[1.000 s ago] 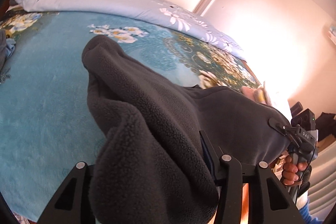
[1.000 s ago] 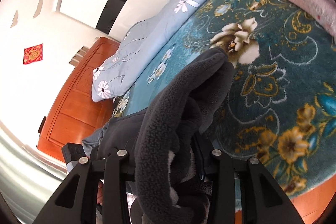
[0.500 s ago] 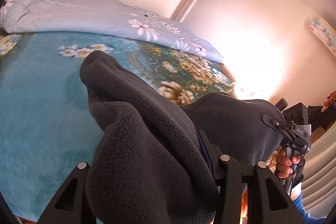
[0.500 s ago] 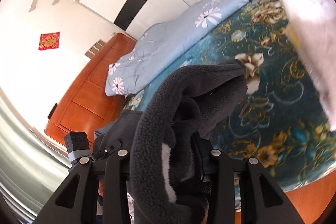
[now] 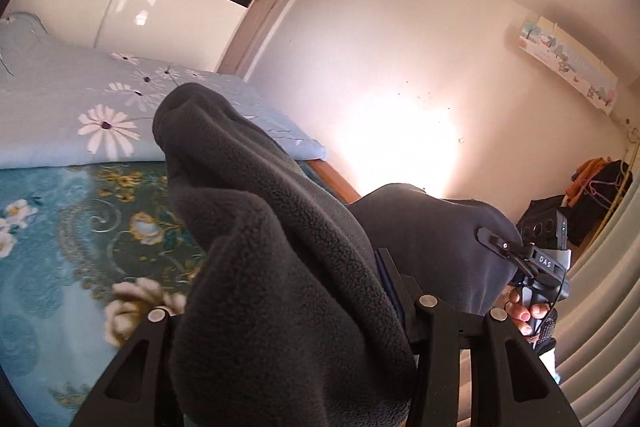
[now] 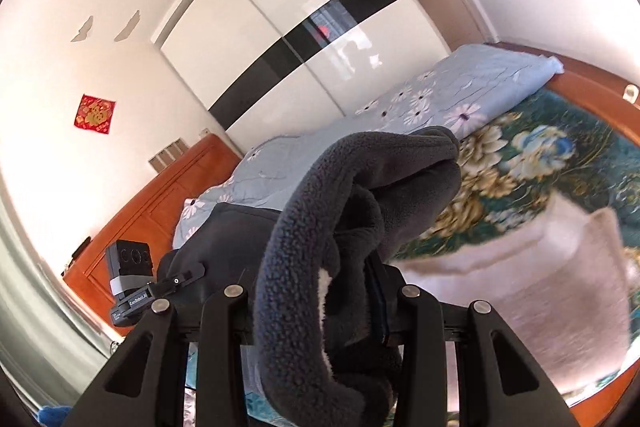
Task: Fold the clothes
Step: 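Carry the bundle onto the pink folded garment and release both tools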
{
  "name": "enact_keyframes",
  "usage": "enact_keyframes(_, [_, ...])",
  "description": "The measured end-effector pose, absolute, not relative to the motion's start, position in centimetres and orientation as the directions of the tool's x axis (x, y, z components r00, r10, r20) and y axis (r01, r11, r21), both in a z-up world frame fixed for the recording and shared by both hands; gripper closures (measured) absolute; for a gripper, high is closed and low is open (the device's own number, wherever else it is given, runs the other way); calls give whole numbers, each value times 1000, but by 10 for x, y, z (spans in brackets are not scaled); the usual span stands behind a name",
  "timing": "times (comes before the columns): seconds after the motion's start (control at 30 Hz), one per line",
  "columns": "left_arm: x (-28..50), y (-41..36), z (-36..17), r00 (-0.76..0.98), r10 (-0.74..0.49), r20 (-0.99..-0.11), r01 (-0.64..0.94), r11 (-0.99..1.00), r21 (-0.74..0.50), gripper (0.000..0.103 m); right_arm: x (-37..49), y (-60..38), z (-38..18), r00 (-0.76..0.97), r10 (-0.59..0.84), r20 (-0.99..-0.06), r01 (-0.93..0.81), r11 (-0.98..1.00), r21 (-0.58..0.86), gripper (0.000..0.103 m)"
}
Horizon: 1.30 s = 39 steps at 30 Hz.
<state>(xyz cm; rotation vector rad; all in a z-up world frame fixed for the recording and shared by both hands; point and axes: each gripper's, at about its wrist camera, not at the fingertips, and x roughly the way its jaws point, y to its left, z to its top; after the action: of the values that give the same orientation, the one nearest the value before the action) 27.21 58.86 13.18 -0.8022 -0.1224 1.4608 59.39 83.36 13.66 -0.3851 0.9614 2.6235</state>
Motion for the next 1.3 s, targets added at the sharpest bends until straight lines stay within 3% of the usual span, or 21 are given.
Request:
enact_keyframes(0.1, [296, 635, 106, 196, 910, -366, -805, -64, -590, 54, 633, 874, 134, -893, 281, -350, -441, -701, 560, 63])
enact_keyframes(0.17, [314, 658, 63, 227, 867, -443, -785, -106, -610, 54, 656, 898, 108, -877, 315, -364, -479, -650, 590, 63])
enact_keyframes(0.27, [337, 689, -13, 306, 757, -578, -749, -184, -637, 54, 686, 927, 37, -812, 352, -466, -584, -488, 649, 63])
enact_keyframes(0.33, [346, 690, -52, 320, 708, -629, -751, -216, -624, 53, 705, 940, -20, -751, 352, -559, -659, -339, 672, 63])
enact_keyframes(0.37, [347, 685, -58, 328, 724, -607, -751, -191, -633, 52, 711, 942, -32, -748, 353, -563, -661, -309, 684, 62])
enact_keyframes(0.6, [345, 690, -42, 337, 710, -619, -773, -166, -612, 47, 742, 934, -59, -802, 384, -458, -566, -241, 788, 53])
enact_keyframes(0.77, [316, 663, -42, 338, 709, -619, -727, -221, -651, 40, 748, 932, -42, -731, 446, -517, -653, -236, 720, 38])
enact_keyframes(0.87, [296, 636, -37, 223, 720, -657, -740, -314, -595, 37, 754, 921, -28, -614, 520, -594, -766, -213, 606, 34])
enact_keyframes(0.93, [289, 619, -28, 107, 713, -693, -769, -383, -513, 37, 749, 901, -9, -478, 617, -625, -865, -206, 458, 33])
enact_keyframes(1.03, [294, 601, -9, 20, 738, -675, -799, -394, -454, 37, 740, 871, 19, -305, 762, -571, -945, -169, 280, 33])
enact_keyframes(1.13, [324, 601, 18, 10, 791, -612, -854, -312, -417, 37, 723, 846, 35, -333, 794, -509, -940, -236, 246, 33])
enact_keyframes(1.3, [386, 639, 36, 49, 799, -599, -953, -142, -268, 35, 686, 830, 15, -406, 748, -526, -913, -359, 194, 27])
